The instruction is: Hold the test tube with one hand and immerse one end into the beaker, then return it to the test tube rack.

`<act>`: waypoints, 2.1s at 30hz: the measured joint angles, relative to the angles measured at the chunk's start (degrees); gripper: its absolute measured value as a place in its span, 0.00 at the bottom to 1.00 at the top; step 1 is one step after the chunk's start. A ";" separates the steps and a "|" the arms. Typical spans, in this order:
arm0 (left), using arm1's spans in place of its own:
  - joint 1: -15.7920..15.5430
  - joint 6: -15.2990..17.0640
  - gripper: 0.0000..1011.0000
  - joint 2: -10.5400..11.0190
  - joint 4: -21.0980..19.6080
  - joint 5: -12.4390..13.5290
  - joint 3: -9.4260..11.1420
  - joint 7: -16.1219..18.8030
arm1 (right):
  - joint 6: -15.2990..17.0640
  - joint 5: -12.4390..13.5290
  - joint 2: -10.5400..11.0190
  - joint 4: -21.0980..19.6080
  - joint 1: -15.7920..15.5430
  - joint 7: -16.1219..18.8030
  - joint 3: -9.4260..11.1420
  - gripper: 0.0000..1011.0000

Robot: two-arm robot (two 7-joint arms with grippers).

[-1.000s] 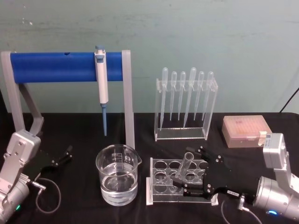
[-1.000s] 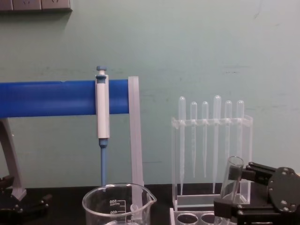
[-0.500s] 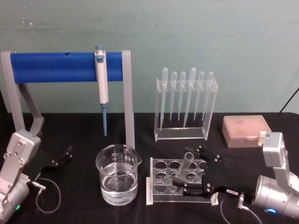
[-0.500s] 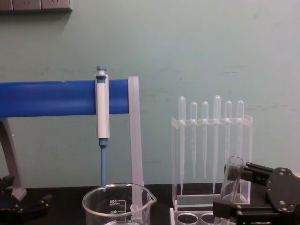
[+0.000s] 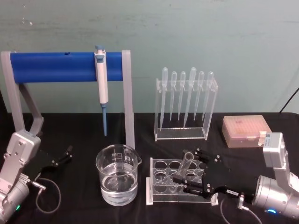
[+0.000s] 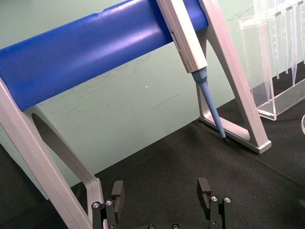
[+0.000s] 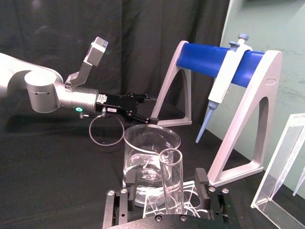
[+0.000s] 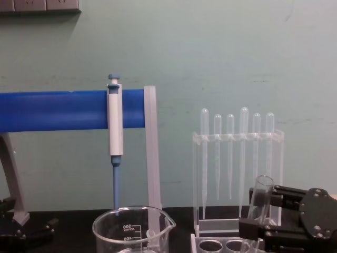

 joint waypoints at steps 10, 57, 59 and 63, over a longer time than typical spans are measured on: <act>0.00 0.00 0.99 0.00 0.00 0.00 0.00 0.00 | 0.00 -0.05 0.03 -0.08 -0.04 0.00 0.04 0.49; 0.00 0.00 0.99 0.00 0.00 0.00 0.00 0.00 | 14.61 2.08 6.55 -12.54 4.02 -4.30 0.70 0.24; 0.00 0.00 0.99 0.00 0.00 0.00 0.00 0.00 | 15.85 3.10 6.84 -12.79 4.80 -4.29 0.85 0.24; 0.00 0.00 0.99 0.00 0.00 0.00 0.00 0.00 | 17.76 4.39 7.23 -13.20 6.41 -4.22 0.88 0.24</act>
